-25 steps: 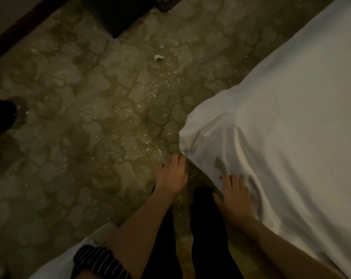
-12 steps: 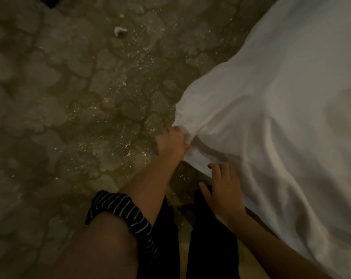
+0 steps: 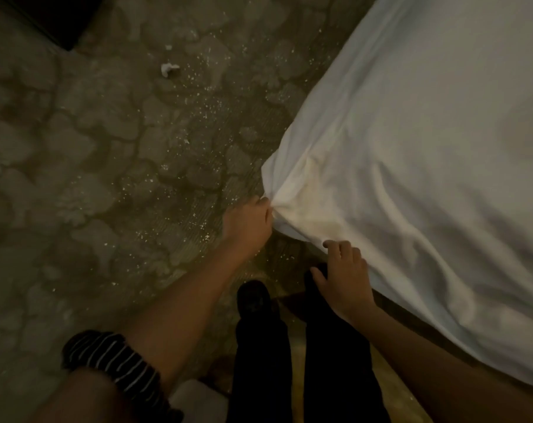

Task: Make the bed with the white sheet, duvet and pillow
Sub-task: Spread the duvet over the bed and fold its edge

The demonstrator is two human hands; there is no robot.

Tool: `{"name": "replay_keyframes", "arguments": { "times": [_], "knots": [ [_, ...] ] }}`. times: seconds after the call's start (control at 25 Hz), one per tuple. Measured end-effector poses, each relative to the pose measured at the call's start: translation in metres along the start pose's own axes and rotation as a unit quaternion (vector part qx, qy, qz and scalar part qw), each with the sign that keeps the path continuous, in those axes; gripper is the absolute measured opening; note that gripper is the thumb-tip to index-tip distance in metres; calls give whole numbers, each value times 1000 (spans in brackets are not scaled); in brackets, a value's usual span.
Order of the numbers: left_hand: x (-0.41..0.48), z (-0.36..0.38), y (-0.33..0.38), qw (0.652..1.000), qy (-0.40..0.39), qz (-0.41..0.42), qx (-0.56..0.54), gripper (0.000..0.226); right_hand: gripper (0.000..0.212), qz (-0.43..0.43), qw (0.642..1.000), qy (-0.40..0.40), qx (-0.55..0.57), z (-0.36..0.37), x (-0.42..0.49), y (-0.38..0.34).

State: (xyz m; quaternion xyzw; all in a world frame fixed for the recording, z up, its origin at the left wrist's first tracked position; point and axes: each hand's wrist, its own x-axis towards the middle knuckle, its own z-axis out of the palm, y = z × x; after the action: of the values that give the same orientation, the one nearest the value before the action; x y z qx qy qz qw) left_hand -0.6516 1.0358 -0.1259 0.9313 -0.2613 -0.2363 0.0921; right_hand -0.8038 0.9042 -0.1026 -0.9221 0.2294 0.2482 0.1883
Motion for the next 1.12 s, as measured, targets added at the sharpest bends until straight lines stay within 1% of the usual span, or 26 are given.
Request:
{"name": "replay_keyframes", "arguments": {
  "times": [0.08,0.12,0.2,0.24,0.32,0.36,0.44,0.48,0.56,0.6,0.68,0.72,0.8,0.84,0.88,0.92,1.0,1.04,1.12],
  "knots": [
    [-12,-32,8,998,51,24,-39,27,51,16,1000,-10,11,-9,-25,-3],
    [-18,-51,14,993,89,42,-66,30,55,25,1000,-9,15,-15,-38,-7],
    [-28,-90,27,973,176,98,-111,33,64,61,997,25,27,-28,-57,-17],
    [-30,-108,34,964,204,128,-114,31,69,86,994,56,40,-36,-60,-22],
    [-34,-140,47,953,226,169,-106,28,80,110,985,120,65,-57,-59,-31],
    [-34,-152,54,951,228,177,-109,27,87,115,983,126,74,-69,-55,-36],
    [-34,-169,68,948,230,185,-121,25,98,128,983,84,100,-90,-49,-47],
    [-35,-171,74,947,231,185,-122,25,99,128,981,83,118,-96,-45,-54],
    [-38,-172,80,947,230,192,-118,25,93,116,975,123,144,-106,-39,-69],
    [-39,-170,80,945,233,198,-117,24,85,105,970,165,146,-107,-34,-73],
    [-40,-166,75,944,235,204,-110,23,62,75,949,266,155,-107,-29,-76],
    [-38,-164,71,945,232,205,-103,24,50,55,931,317,174,-106,-28,-74],
    [-36,-159,63,946,238,205,-81,25,29,36,901,378,212,-111,-33,-66],
    [-38,-156,59,946,242,203,-70,26,23,40,893,395,211,-111,-37,-62],
    [-39,-152,55,946,244,203,-65,27,22,50,896,396,196,-108,-39,-58],
    [-40,-148,52,945,246,206,-65,28,22,56,907,381,171,-106,-38,-54],
    [-40,-142,49,944,245,209,-70,29,16,25,929,352,111,-100,-31,-46],
    [-41,-141,47,946,241,204,-72,29,15,3,932,350,97,-97,-26,-43],
    [-41,-138,43,956,218,188,-60,29,19,-12,929,342,141,-98,-22,-40]
  ]
}}
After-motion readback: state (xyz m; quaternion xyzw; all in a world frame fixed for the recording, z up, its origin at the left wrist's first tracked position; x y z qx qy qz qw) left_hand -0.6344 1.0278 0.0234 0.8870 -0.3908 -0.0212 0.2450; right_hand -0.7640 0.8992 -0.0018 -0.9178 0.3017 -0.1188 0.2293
